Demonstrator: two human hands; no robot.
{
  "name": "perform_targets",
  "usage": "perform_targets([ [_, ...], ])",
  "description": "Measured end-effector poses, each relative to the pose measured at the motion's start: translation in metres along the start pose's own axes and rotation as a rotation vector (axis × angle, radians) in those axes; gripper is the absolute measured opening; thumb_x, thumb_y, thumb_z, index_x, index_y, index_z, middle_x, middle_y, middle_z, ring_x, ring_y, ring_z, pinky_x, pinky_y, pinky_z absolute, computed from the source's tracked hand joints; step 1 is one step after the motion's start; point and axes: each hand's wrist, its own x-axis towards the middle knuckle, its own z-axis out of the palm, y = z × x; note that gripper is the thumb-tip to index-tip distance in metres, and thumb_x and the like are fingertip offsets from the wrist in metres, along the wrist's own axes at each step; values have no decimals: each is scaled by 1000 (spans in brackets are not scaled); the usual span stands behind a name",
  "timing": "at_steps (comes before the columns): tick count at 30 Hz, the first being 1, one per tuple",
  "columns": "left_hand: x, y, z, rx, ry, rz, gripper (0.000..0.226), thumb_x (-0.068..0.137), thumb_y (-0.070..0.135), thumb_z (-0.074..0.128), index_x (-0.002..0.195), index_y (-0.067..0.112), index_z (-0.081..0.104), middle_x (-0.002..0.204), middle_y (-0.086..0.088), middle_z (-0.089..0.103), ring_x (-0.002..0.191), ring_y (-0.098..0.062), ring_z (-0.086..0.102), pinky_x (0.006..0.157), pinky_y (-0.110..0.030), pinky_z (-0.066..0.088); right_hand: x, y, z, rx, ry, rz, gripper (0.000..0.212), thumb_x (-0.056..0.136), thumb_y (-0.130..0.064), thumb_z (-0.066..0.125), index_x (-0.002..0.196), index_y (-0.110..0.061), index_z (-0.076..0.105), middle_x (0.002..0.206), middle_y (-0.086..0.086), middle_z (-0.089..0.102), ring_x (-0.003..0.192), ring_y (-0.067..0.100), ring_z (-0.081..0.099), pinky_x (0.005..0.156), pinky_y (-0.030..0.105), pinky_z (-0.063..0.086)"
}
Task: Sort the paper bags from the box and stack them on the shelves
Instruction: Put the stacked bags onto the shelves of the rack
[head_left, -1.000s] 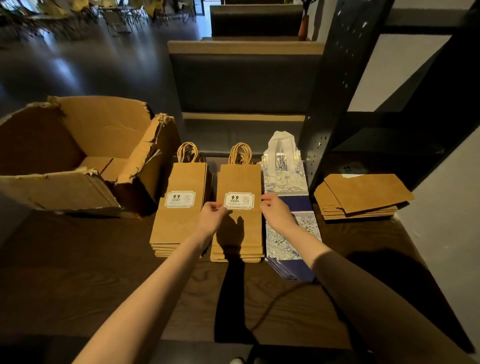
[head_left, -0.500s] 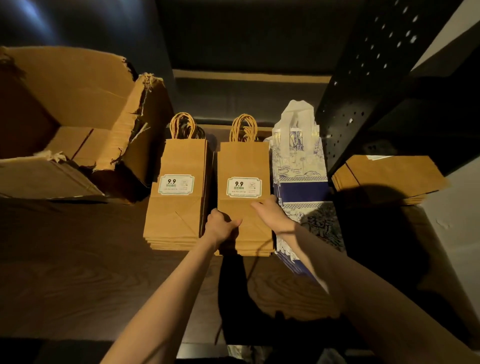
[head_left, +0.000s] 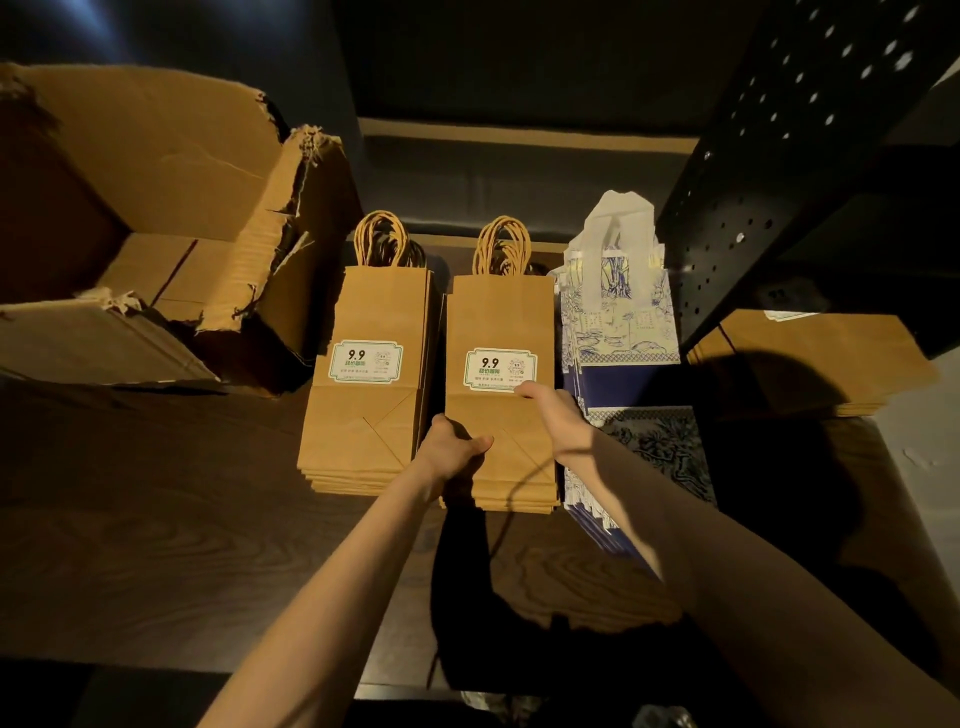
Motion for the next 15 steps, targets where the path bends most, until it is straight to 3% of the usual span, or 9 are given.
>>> perform_targets([
  [6,-1,3,-3,-20,-35,-39,63,84,22,70,130,-1,33,112,-16,51,93,-23,52,78,-33,46,1,5,2,-12,36,-43,59,84,-30,59,134,-2,44,135,8,46,111,22,43,90,34,35],
  [11,0,3,-6,-57,-39,-53,69,83,35,69,131,-1,33,112,-16,51,93,-23,50,77,-33,45,2,7,6,-58,57,-60,64,85,-33,57,138,-2,39,141,11,41,126,28,41,101,39,35],
  [15,-1,2,-5,-92,-28,-50,64,84,30,69,129,-2,35,104,-14,51,86,-21,51,69,-32,46,3,8,1,-25,20,-31,62,88,-31,56,140,-3,36,144,11,39,129,26,38,93,33,31],
])
